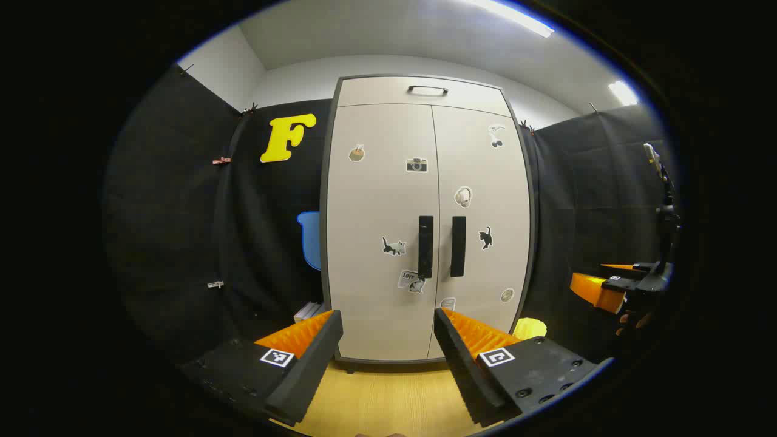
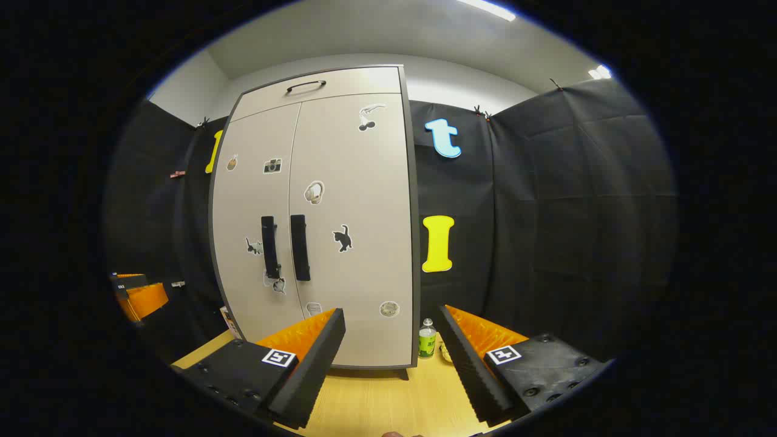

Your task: Open the right door of the double-door shoe cabinet with the right hand, and open the left door with the left hand.

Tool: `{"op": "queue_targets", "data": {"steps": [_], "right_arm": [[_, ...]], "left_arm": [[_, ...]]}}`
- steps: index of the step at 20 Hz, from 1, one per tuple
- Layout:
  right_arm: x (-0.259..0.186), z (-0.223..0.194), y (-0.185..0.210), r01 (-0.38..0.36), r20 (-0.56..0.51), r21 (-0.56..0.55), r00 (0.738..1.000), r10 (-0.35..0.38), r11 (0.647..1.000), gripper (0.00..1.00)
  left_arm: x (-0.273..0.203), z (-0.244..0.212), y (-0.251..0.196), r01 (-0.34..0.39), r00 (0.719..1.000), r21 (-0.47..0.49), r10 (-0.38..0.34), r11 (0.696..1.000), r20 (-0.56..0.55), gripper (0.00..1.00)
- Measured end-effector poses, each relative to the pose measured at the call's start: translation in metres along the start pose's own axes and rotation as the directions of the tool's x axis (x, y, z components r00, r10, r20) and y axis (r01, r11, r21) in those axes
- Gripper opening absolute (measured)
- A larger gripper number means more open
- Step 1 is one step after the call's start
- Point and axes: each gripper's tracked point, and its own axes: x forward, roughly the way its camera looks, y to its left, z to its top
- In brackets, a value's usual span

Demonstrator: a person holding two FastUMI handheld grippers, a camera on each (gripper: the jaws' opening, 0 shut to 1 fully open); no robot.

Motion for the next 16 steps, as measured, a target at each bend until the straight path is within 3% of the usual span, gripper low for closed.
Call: {"op": "queue_targets", "data": {"steps": [3, 6, 12, 16], "right_arm": [[0.001, -0.012, 0.002, 0.008, -0.035, -0.001, 0.999, -0.008, 1.0, 0.98], [-0.004, -0.017, 0.015, 0.049, -0.061, 0.025, 0.997, -0.047, 0.999, 0.98], [-0.02, -0.025, 0.049, 0.104, -0.094, 0.042, 0.991, -0.1, 0.994, 0.98], [-0.028, -0.02, 0.055, 0.158, -0.072, 0.011, 0.985, -0.157, 0.987, 0.99]], "left_arm": [[0.006, -0.009, -0.003, 0.01, 1.0, 0.045, -0.009, 0.999, -0.027, 0.94], [0.011, -0.015, 0.005, 0.041, 0.998, 0.028, -0.039, 0.999, -0.051, 0.96], [0.012, -0.012, 0.056, 0.042, 0.999, 0.069, -0.04, 0.997, -0.034, 0.96], [0.011, -0.021, 0.067, 0.088, 0.995, 0.033, -0.087, 0.996, -0.042, 0.97]]}}
